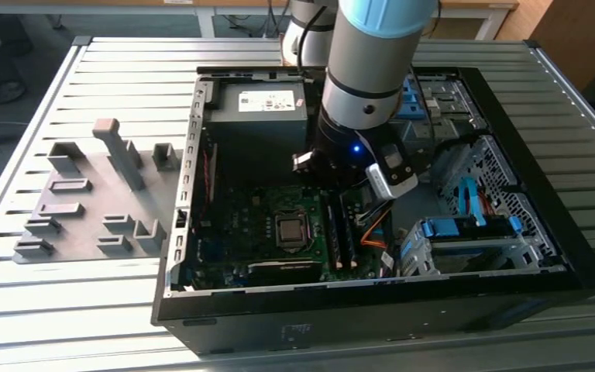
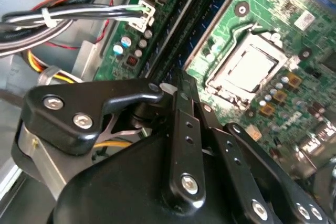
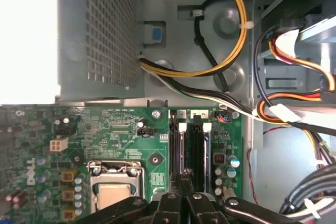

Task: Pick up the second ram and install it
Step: 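Press down the second ram until it locks into place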

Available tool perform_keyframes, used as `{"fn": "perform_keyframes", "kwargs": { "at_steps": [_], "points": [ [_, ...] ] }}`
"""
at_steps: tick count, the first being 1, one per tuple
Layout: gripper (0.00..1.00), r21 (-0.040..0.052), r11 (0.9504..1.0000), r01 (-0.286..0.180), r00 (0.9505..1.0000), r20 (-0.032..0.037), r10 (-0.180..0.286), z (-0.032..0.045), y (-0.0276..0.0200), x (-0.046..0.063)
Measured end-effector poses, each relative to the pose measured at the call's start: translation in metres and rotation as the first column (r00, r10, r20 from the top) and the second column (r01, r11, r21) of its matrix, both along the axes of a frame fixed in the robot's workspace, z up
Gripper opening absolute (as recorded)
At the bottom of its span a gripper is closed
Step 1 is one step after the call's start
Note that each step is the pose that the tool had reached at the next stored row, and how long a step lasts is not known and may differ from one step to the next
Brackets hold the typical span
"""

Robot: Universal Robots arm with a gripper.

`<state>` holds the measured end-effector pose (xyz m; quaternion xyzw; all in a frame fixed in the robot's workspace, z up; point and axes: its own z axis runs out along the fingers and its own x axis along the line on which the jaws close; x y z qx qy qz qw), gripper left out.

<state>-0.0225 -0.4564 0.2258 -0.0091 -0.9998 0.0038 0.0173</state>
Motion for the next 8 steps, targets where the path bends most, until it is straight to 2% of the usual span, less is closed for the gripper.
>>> {"fn": "perform_keyframes", "kwargs": {
  "at_steps": [2,8],
  "points": [
    [0.11,0.0000,1.0000,0.000,1.0000,0.0000,0.000,0.0030,0.0000,0.0000],
    [0.11,0.0001,1.0000,0.000,1.0000,0.0001,0.000,0.0034,0.0000,0.0000]
  ]
}}
